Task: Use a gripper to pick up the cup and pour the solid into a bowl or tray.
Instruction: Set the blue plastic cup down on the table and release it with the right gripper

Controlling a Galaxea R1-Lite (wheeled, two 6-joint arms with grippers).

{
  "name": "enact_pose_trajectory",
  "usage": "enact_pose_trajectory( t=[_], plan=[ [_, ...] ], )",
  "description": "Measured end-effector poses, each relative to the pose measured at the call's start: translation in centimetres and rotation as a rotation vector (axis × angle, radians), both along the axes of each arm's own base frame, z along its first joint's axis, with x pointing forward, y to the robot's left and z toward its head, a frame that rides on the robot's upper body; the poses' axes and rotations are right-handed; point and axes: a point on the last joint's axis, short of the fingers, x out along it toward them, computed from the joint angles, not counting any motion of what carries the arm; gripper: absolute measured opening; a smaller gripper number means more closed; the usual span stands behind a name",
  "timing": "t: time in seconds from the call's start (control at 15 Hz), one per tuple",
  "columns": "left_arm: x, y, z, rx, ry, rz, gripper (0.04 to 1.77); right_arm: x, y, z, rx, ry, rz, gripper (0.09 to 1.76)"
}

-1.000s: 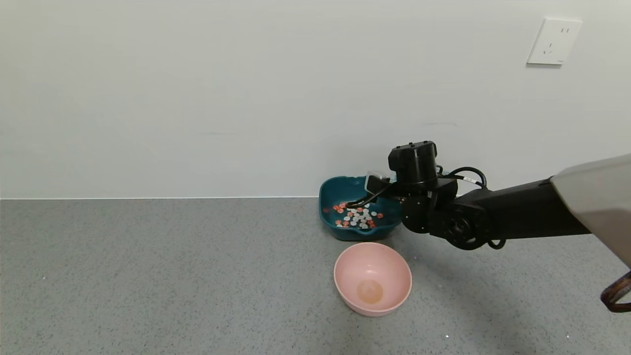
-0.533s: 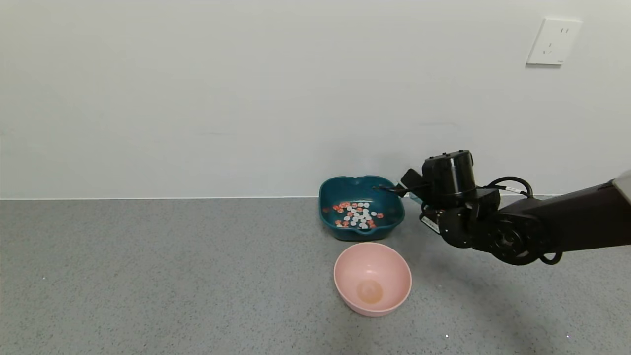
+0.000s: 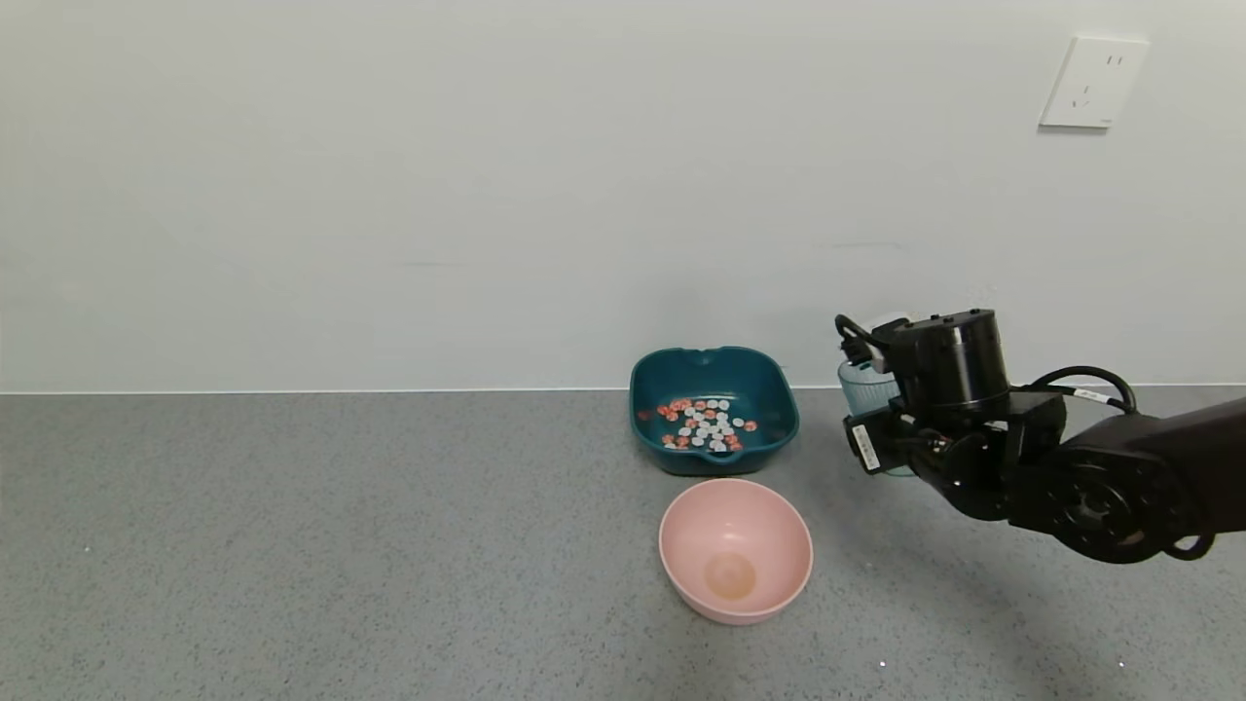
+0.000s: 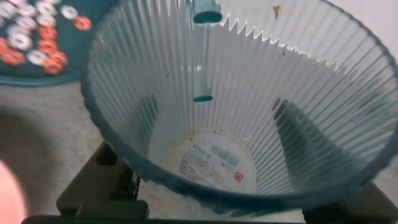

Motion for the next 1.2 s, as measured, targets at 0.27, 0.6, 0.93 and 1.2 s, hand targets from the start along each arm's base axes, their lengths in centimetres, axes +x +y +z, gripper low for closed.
enact_pose_trajectory(
  t=[0.27,0.6,0.93,1.2],
  plan=[
    [0.0,0.0,0.0,0.0,0.0,0.002,1.72,-0.6,-1.2,2.0,0.167,-0.093,0.011,1.38],
    [0.0,0.0,0.0,0.0,0.0,0.001,1.72,-0.6,-2.4,2.2,0.268,-0.21,0.019,1.38],
    [0.0,0.0,0.0,0.0,0.0,0.002,1.72,1.4,-3.0,-1.2,0.292,-0.28,0.01,1.38],
    [0.0,0.0,0.0,0.0,0.0,0.002,1.72,3.2,-3.1,-4.7,0.282,-0.278,-0.012,1.38]
  ],
)
